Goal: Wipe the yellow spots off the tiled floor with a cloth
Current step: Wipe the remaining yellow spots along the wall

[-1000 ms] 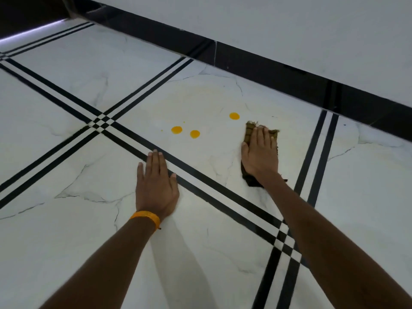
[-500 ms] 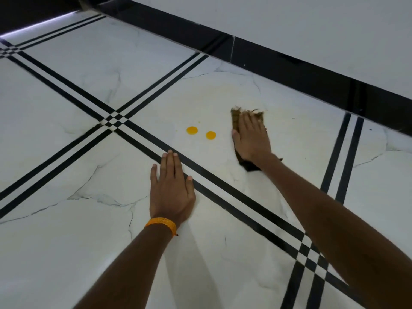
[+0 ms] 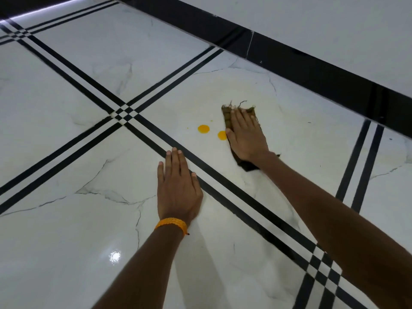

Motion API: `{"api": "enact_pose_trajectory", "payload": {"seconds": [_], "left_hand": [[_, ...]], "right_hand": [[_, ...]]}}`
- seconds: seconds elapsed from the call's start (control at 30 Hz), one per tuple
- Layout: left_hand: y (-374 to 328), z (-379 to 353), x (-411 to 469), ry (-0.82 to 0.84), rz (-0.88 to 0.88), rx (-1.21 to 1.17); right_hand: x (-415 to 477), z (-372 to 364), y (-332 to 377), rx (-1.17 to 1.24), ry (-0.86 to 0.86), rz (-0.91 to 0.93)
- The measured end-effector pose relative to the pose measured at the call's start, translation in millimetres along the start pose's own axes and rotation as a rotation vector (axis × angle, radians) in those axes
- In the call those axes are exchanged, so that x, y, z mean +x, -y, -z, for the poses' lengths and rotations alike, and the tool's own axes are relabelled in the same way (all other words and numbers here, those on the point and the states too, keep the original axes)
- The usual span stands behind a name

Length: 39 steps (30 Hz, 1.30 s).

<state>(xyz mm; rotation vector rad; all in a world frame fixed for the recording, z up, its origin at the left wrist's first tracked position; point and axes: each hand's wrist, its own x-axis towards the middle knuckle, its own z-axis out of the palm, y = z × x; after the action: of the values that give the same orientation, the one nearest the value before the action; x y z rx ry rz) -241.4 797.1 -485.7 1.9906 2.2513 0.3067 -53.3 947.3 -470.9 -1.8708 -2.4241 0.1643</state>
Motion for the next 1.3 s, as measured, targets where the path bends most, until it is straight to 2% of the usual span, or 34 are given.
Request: {"api": "enact_pose_trajectory", "payload": {"seconds": [0.07, 0.2, 0.27, 0.37, 0.43, 0.47, 0.6, 0.67, 0.7, 0.77, 0.87, 0.97, 1.1, 1.17, 1.23, 1.3], "left_hand": [[0, -1, 0, 0.005, -0.008, 0.009], [0, -3, 1, 0.001, -0.010, 0.028], [-1, -2, 1, 0.012, -0.017, 0.026], [2, -2, 2, 0.004, -0.019, 0.021], [2, -2, 2, 0.011, -0.016, 0.021], [1, -2, 2, 0.011, -0.015, 0.026], [3, -6, 5, 0.000, -0.033, 0.035], [3, -6, 4, 0.000, -0.030, 0.036], [4, -5, 4, 0.000, -0.025, 0.036], [3, -3, 5, -0.008, -0.013, 0.023], [-1, 6, 3, 0.006, -0.022, -0.060], [25, 25, 17, 0.001, -0.102, -0.157], [105, 44, 78, -0.022, -0.075, 0.024], [130, 37, 93, 0.026, -0.091, 0.071], [137, 28, 91, 0.030, -0.122, 0.044], [139, 22, 92, 0.005, -0.122, 0.001]], "right_hand": [[-28, -3, -13, 0.013, -0.015, 0.051], [-1, -3, -24, -0.030, -0.061, -0.210], [15, -2, 1, -0.042, -0.071, -0.220], [-7, -7, 41, 0.006, -0.008, 0.039], [-41, -9, 35, 0.025, 0.000, 0.193], [-48, -7, 24, 0.035, 0.002, 0.209], [-4, 1, -14, -0.004, -0.022, -0.088], [13, 0, -3, -0.013, -0.025, -0.201], [12, -2, 8, -0.019, -0.033, -0.206], [-10, -9, 25, -0.008, -0.034, -0.104], [-44, -5, 21, 0.030, -0.019, 0.002], [-34, -2, 11, -0.005, -0.027, -0.087], [12, -10, 20, -0.025, -0.069, -0.293], [19, -11, 38, -0.010, -0.064, -0.211], [-9, -13, 57, -0.018, -0.039, 0.041], [-40, -15, 59, 0.011, -0.008, 0.218]]}}
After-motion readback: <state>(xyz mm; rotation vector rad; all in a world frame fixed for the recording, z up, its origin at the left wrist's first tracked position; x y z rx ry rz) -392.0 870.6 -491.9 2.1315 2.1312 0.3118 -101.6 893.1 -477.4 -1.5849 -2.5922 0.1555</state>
